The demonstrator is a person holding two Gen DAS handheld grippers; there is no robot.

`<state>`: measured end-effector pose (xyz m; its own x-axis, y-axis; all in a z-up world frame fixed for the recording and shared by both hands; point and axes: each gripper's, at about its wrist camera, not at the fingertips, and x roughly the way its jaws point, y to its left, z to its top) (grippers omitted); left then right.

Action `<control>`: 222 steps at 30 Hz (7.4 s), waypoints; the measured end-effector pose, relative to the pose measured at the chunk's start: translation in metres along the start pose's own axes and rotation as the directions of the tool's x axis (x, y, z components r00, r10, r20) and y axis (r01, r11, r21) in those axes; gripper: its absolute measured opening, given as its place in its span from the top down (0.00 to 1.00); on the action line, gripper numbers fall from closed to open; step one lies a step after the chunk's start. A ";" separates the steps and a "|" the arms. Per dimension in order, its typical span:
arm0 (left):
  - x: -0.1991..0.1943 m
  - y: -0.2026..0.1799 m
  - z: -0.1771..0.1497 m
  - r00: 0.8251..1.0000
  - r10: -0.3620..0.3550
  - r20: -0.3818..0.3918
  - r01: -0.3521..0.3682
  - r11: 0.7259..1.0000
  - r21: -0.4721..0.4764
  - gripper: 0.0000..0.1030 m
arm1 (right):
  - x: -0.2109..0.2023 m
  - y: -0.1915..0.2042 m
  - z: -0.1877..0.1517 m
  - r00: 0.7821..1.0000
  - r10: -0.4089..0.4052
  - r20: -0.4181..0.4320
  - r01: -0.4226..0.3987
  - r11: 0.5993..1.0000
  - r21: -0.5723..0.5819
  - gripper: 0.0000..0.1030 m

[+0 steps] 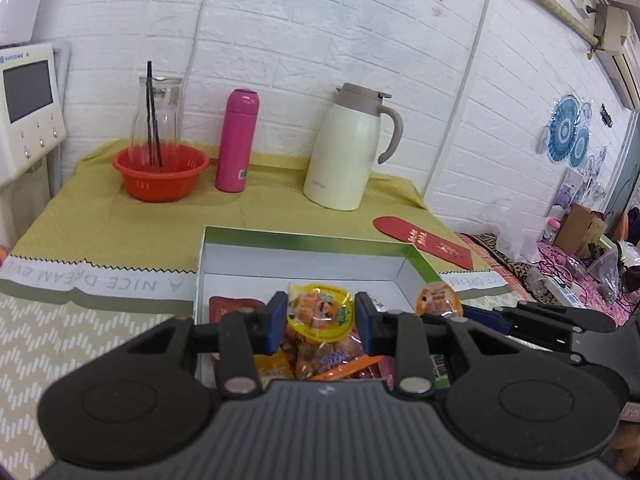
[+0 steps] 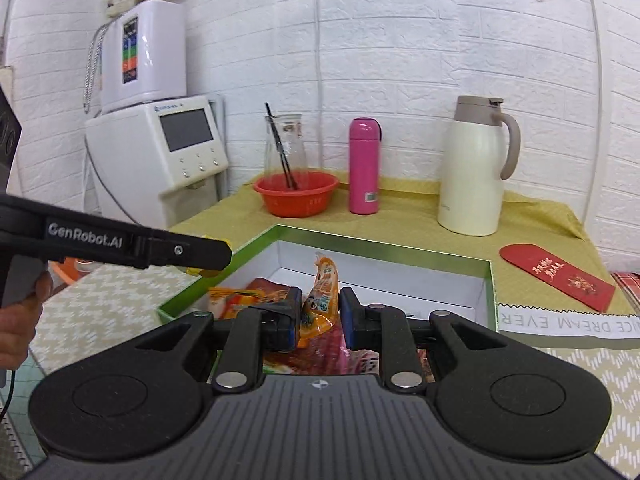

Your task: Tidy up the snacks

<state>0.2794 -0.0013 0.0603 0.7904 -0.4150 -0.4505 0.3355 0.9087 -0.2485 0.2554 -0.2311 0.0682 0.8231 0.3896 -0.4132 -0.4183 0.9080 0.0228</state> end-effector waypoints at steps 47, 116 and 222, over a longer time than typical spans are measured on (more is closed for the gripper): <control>-0.054 -0.003 -0.003 0.975 0.204 0.093 -0.207 0.978 0.022 0.00 | -0.044 0.020 0.019 0.995 -0.056 0.082 0.060 0.997 -0.048 0.00; -0.026 0.020 -0.109 0.973 -0.040 -0.226 0.043 0.999 0.010 0.65 | 0.007 0.089 -0.085 0.939 0.226 -0.258 -0.277 0.943 -0.183 0.08; -0.141 -0.069 -0.110 0.937 0.350 -0.005 -0.346 0.928 0.139 0.14 | -0.153 0.033 -0.059 0.969 -0.218 -0.118 0.221 0.975 0.018 0.00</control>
<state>0.0885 -0.0101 0.0460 0.8554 -0.0705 -0.5131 0.1089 0.9930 0.0452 0.0929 -0.2700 0.0781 0.8431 0.1617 -0.5129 -0.2192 0.9742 -0.0531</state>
